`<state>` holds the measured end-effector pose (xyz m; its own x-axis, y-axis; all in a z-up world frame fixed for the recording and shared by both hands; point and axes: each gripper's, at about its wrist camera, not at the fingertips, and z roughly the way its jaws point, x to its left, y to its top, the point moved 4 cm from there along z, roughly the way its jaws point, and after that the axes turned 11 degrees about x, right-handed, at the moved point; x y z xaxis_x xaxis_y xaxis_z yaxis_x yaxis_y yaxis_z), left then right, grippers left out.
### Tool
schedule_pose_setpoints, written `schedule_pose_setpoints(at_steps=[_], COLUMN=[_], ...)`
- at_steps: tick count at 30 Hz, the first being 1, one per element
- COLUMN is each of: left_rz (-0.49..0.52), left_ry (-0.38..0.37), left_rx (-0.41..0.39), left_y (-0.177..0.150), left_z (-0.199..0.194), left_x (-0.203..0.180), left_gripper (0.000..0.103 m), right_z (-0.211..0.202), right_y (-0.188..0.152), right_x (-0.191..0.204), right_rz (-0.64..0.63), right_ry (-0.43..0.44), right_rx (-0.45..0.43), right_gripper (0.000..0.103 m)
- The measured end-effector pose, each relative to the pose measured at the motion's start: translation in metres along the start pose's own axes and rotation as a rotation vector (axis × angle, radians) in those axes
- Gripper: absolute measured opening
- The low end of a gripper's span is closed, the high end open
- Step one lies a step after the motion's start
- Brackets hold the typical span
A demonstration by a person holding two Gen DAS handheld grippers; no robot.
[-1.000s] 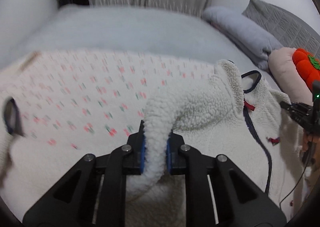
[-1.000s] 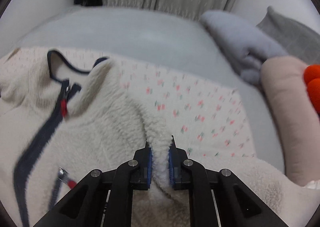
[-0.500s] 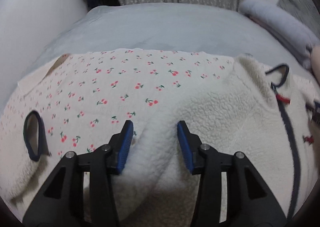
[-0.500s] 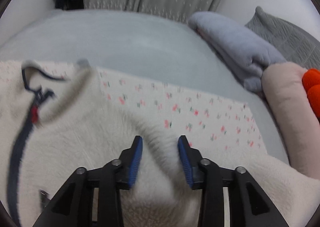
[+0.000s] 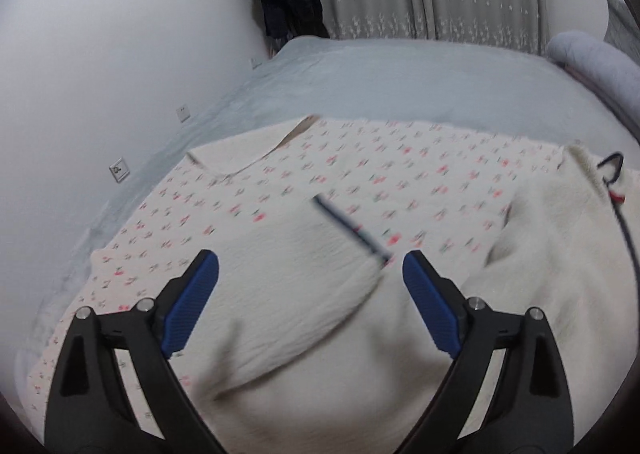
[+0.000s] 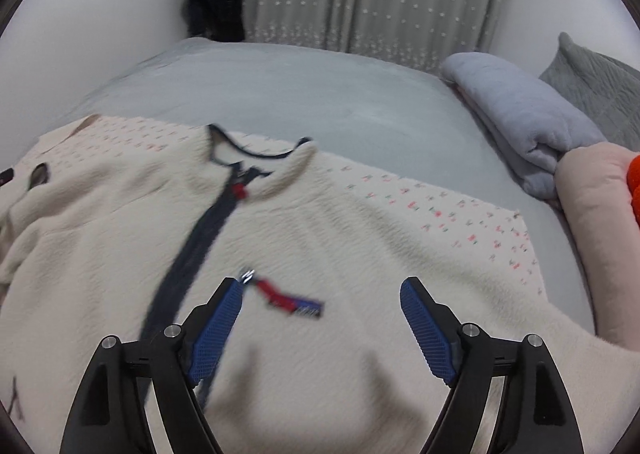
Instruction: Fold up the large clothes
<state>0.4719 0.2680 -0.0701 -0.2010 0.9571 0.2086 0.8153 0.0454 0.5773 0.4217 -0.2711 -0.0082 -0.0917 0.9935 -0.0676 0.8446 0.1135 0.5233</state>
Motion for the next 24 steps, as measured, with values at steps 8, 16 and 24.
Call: schedule_pose_setpoints(at_steps=[8, 16, 24], left_rz=[0.088, -0.369, -0.680], left_ry=[0.014, -0.036, 0.227], left_rx=[0.111, -0.133, -0.131], left_y=[-0.021, -0.030, -0.167], left_z=[0.037, -0.040, -0.050], left_x=[0.014, 0.131, 0.270], left_gripper=[0.072, 0.011, 0.004], right_z=[-0.013, -0.031, -0.025], right_y=[-0.042, -0.053, -0.056], right_x=[0.048, 0.083, 0.112], right_rz=[-0.062, -0.151, -0.112], right_ry=[0.062, 0.023, 0.110], right_rx=[0.079, 0.091, 0.102], right_gripper=[0.083, 0.083, 0.083])
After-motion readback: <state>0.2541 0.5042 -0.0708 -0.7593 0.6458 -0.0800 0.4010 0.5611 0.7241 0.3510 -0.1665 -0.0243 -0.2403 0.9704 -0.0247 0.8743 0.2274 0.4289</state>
